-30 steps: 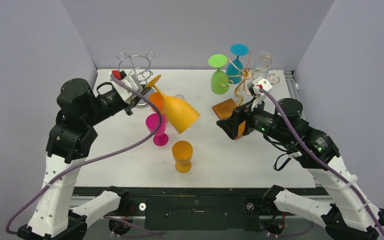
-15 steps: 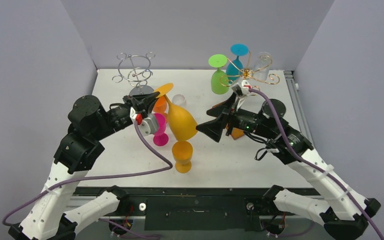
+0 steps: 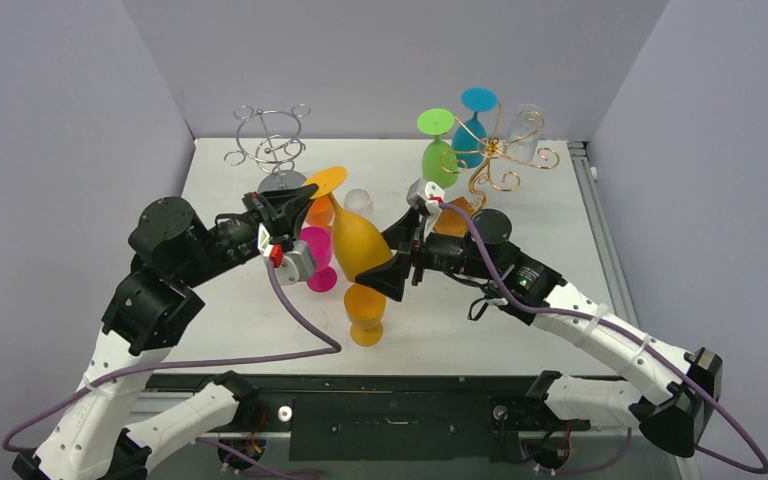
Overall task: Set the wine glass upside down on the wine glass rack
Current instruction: Turn the wine glass upside down at the wine rack.
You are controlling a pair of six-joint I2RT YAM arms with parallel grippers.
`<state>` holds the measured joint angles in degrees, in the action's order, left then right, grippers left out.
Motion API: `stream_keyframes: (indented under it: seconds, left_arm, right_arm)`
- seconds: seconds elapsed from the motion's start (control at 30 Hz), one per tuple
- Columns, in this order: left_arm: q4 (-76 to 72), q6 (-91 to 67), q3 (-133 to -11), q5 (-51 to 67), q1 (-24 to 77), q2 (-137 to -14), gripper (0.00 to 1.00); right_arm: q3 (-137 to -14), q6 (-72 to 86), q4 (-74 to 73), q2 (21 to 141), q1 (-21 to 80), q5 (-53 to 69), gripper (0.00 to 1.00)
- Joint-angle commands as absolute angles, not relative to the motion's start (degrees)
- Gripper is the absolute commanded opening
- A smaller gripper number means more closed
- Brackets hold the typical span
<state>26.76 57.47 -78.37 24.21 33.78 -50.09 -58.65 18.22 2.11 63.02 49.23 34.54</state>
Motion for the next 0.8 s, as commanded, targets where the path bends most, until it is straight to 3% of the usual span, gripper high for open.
stream_keyframes:
  seconds: [0.0,0.3,0.37,0.43,0.47,0.5,0.53,0.57,0.63,0.77]
  left_arm:
    - [24.5,58.6,-78.8,25.5,34.3,-49.4,0.00]
    - [31.2,64.9,-77.5,28.7,35.5,-48.3,0.00]
    - [30.7,65.3,-76.8,28.7,35.7,-47.8,0.04]
    - [29.6,64.9,-76.4,28.7,36.0,-47.6,0.13]
    - [28.8,64.5,-76.2,28.7,36.1,-47.5,0.23]
    - [27.6,63.9,-75.9,28.8,36.2,-47.5,0.36]
    - [26.7,63.3,-75.5,28.7,36.3,-47.3,0.56]
    - [25.7,62.7,-75.1,28.5,36.4,-47.2,0.66]
    - [25.2,62.1,-74.9,28.1,36.5,-47.3,0.71]
    - [24.0,59.4,-75.4,27.8,36.8,-47.9,0.67]
  right_arm:
    - [-57.9,17.0,10.3,64.9,49.6,36.2,0.85]
    - [-60.4,16.2,10.1,68.7,49.6,42.6,0.85]
    - [-60.4,15.4,9.2,68.6,49.6,43.1,0.85]
    - [-59.8,15.6,9.7,68.6,49.6,43.1,0.81]
    - [-59.1,16.2,10.8,68.5,49.5,42.8,0.77]
    - [-57.8,17.2,12.7,68.4,49.5,42.2,0.73]
    - [-56.4,18.7,15.7,68.2,49.5,40.9,0.71]
    - [-54.7,19.8,18.5,67.8,49.6,39.4,0.69]
    - [-50.2,21.6,23.8,67.1,49.5,35.9,0.64]
    - [-45.0,24.9,33.0,67.6,49.6,31.2,0.53]
